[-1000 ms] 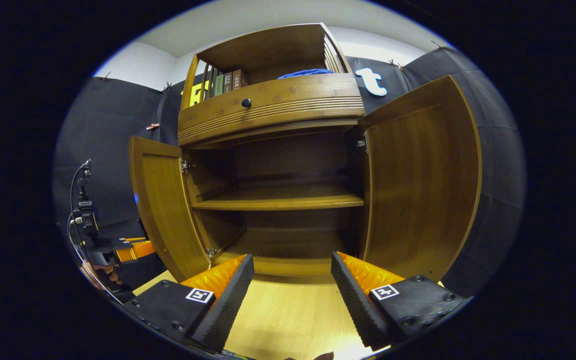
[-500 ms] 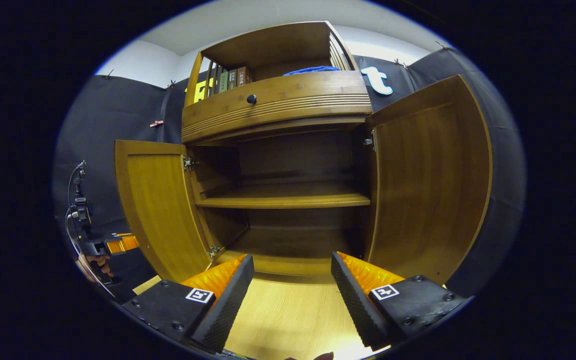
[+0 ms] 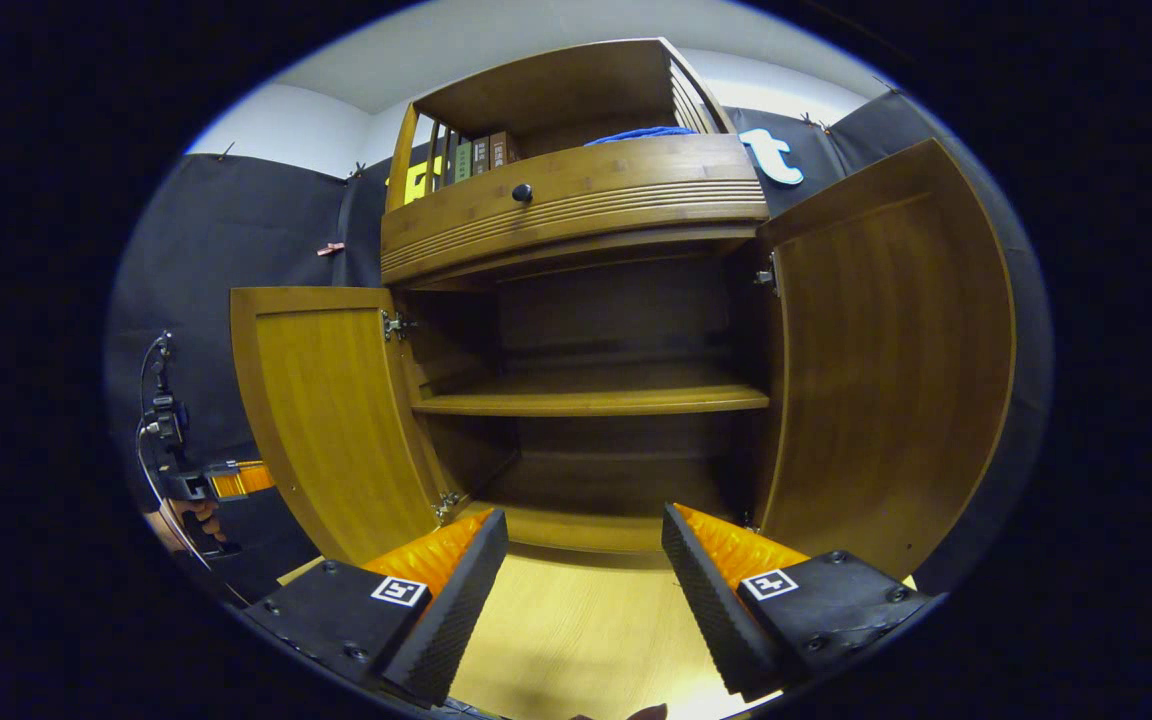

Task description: Open the right door of the double-door shoe cabinet with the right hand, and open the left door with the left hand.

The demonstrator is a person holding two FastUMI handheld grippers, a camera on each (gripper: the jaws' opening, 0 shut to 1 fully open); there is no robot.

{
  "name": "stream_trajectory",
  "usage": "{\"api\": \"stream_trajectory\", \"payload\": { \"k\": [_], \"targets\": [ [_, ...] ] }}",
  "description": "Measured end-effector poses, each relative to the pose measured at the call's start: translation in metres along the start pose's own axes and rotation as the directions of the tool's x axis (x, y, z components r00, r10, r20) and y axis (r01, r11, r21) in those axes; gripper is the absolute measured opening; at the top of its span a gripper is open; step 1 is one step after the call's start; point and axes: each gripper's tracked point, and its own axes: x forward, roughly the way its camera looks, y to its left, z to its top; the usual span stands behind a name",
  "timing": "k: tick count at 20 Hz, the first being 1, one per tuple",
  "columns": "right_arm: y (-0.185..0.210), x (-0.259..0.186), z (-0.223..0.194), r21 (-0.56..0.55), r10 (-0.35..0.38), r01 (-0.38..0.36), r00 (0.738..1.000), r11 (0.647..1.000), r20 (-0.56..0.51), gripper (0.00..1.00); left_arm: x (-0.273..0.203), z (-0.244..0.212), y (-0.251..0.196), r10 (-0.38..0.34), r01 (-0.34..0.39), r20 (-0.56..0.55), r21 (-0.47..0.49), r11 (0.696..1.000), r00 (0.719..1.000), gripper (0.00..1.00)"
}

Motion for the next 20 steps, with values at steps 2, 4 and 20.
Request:
{"api": "stream_trajectory", "payload": {
  "k": [2, 4, 20],
  "targets": [
    [0.001, 0.008, 0.002, 0.01, 0.004, -0.004, 1.0, 1.0, 0.001, 0.98, -0.004, 0.002, 0.002, 0.019, -0.019, 0.004, 0.022, 1.0, 1.0, 0.17],
    [-0.001, 0.018, 0.011, -0.007, -0.017, 0.017, 1.0, 1.0, 0.022, 0.98, -0.009, 0.006, 0.003, 0.051, -0.051, 0.021, 0.018, 0.999, 0.998, 0.16],
    [-0.003, 0.031, 0.049, -0.09, -0.071, 0.085, 0.987, 0.992, 0.141, 0.98, -0.121, 0.061, -0.026, 0.205, -0.208, 0.161, -0.001, 0.978, 0.965, 0.65]
  ]
}}
